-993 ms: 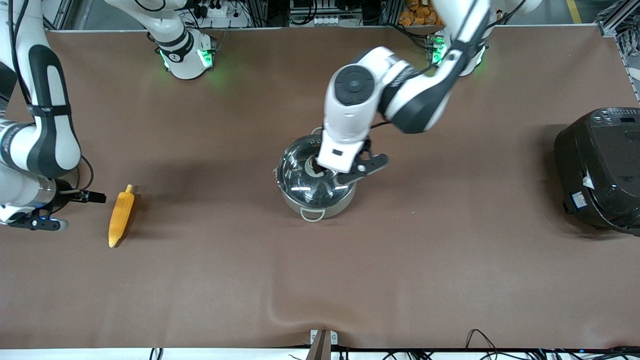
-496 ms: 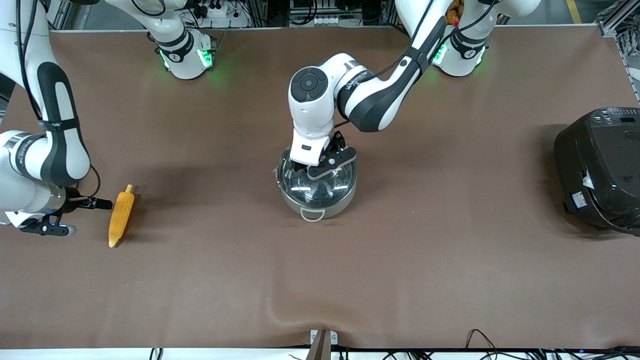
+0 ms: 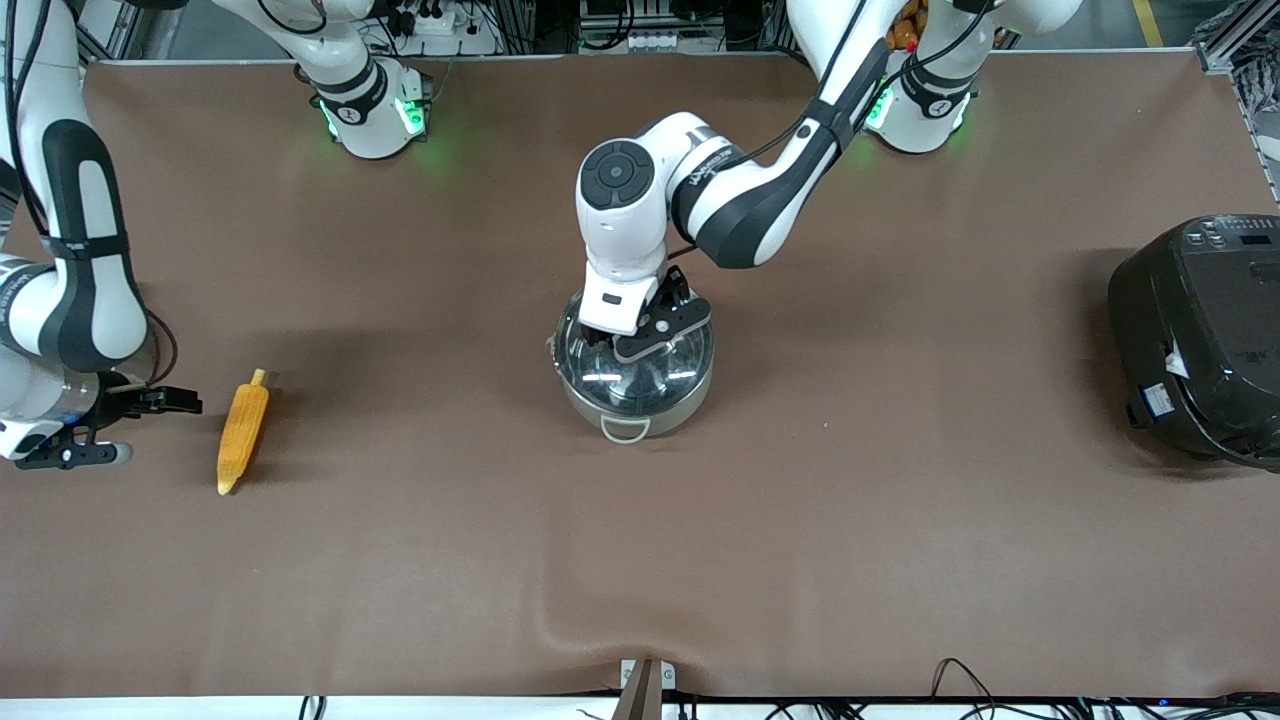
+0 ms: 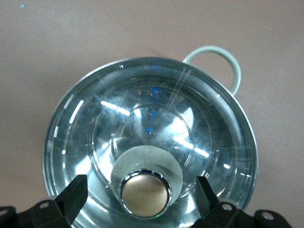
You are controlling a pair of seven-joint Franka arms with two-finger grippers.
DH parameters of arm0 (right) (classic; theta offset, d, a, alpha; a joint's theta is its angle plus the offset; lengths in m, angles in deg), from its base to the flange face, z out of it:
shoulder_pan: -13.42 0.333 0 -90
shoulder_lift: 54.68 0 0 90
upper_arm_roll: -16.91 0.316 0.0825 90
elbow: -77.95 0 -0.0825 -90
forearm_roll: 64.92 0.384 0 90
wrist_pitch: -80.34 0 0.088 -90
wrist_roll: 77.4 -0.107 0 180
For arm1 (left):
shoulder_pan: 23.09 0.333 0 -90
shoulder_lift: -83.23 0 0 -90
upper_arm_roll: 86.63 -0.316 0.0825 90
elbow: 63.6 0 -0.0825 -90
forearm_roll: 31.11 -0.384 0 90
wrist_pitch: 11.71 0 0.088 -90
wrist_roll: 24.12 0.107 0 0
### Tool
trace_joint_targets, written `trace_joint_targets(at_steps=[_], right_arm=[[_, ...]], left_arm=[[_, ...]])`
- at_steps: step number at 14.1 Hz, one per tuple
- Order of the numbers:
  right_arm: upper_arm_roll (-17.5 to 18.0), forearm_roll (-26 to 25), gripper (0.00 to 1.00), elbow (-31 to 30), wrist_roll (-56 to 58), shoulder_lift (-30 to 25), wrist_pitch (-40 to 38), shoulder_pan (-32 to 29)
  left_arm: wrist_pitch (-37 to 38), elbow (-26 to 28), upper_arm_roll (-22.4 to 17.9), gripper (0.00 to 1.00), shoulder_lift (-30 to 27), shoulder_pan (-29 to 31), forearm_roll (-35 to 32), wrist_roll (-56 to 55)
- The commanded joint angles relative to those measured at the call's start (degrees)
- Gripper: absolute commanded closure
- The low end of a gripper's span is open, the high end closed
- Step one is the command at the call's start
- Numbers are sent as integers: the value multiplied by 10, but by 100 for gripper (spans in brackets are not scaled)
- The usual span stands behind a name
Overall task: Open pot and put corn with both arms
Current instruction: 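Grasp the glass lid knob with the left gripper, then grasp the yellow corn cob with the right gripper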
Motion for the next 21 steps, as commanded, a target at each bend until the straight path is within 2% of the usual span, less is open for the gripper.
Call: trace_joint_targets(at_steps=[1, 4, 8, 12, 16, 17, 18, 20, 21], right_arm=[[6, 20, 0, 2, 6, 15, 7, 3], [6, 79, 0, -4, -22, 39, 28, 10], [6, 80, 0, -7, -48, 67, 65, 13], [6, 80, 0, -9, -65, 76, 74, 20], [6, 80, 0, -8, -83, 84, 91, 28], [6, 80, 0, -8, -82, 86, 94, 29], [6, 80, 7, -8, -76, 86, 94, 28], [6, 78, 61, -8, -47, 85, 94, 24], [6, 78, 79, -9, -25, 86, 94, 22]], left_arm=[[-8, -12, -5, 2, 14, -10, 5, -16], [-6, -10, -5, 7, 14, -10, 5, -15], [-6, -6, -5, 11, 13, -9, 6, -13], [-4, -5, -5, 21, 13, -8, 8, -13], [-4, -5, -5, 38, 11, -8, 9, -13], [-4, -5, -5, 49, 11, -8, 9, -15], [-4, -5, -5, 69, 11, -8, 9, -15], [-1, -5, -5, 98, 7, -7, 9, -14], [0, -5, -5, 100, 5, -7, 8, -15]])
